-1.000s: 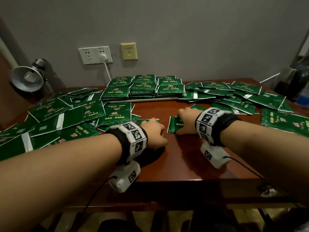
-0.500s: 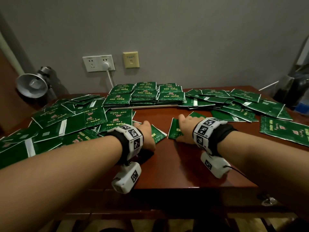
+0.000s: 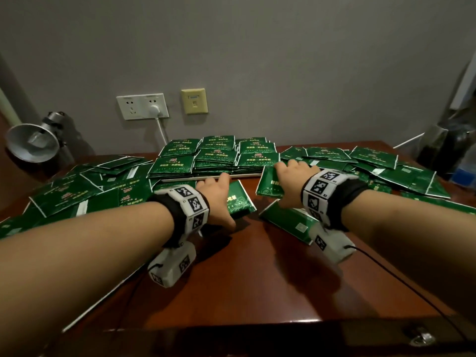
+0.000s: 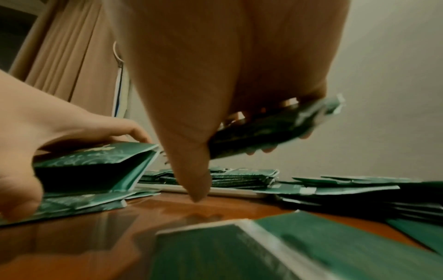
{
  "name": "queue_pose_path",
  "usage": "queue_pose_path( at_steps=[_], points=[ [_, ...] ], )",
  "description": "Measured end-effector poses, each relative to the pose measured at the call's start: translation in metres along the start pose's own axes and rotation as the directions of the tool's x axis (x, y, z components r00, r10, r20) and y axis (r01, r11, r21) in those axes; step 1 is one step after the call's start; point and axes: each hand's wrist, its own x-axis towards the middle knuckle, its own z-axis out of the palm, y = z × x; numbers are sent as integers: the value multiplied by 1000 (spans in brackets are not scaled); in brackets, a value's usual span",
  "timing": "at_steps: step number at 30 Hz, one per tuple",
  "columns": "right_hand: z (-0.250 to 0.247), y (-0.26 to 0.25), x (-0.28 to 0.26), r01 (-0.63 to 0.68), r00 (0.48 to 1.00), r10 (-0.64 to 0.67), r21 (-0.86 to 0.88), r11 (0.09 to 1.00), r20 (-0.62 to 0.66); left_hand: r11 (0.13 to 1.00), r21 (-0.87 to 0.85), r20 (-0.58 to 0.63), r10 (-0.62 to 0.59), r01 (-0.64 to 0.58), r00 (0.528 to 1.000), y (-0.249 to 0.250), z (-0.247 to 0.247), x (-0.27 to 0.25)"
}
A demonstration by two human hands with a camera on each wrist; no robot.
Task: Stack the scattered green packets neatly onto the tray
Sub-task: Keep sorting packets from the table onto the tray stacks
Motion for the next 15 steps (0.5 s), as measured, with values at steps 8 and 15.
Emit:
queue_pose_path(
  at_steps=[8,15],
  points=[
    [-14,35,63,-71,997,72,26,997,-31,994,83,-35,68,-65,997,-6,-57,87],
    [-21,47,133,-27,1000,27,38,999,7,987,111,-108,126,-114,986,3,-99,211]
  ],
)
